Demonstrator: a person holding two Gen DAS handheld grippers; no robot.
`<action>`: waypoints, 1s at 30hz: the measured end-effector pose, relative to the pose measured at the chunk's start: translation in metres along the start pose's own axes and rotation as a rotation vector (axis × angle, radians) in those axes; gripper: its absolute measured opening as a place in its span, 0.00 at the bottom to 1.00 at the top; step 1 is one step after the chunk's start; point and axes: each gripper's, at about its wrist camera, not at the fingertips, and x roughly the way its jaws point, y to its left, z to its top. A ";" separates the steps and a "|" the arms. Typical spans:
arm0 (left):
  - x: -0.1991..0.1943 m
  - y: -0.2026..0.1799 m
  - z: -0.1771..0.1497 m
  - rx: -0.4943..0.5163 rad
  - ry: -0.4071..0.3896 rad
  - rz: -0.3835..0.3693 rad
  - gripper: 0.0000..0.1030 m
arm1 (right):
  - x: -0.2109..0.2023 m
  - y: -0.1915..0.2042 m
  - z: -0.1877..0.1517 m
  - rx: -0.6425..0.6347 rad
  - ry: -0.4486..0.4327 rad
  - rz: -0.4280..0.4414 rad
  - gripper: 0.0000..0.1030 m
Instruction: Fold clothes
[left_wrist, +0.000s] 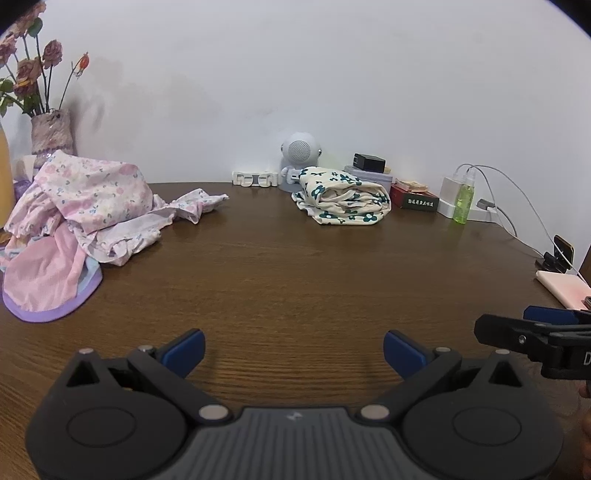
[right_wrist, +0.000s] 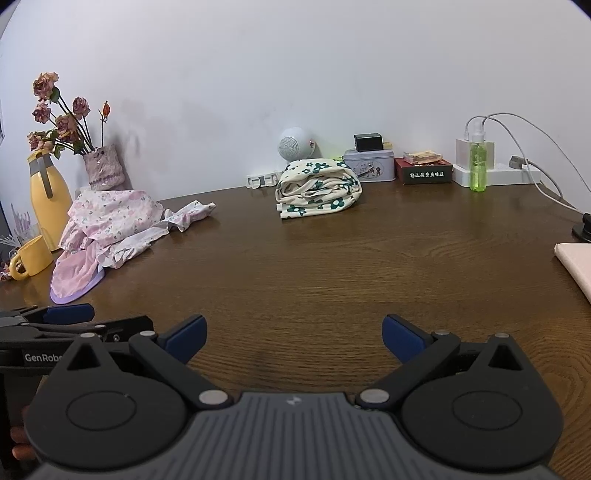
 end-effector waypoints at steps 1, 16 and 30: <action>0.001 0.001 0.000 -0.003 0.004 0.000 1.00 | 0.000 0.000 0.000 0.000 0.001 0.000 1.00; 0.001 0.001 0.000 -0.005 -0.005 0.007 1.00 | 0.004 0.003 -0.001 -0.010 0.019 0.002 1.00; -0.004 -0.002 -0.001 0.003 -0.015 0.053 1.00 | 0.005 0.005 -0.002 -0.011 0.030 0.022 1.00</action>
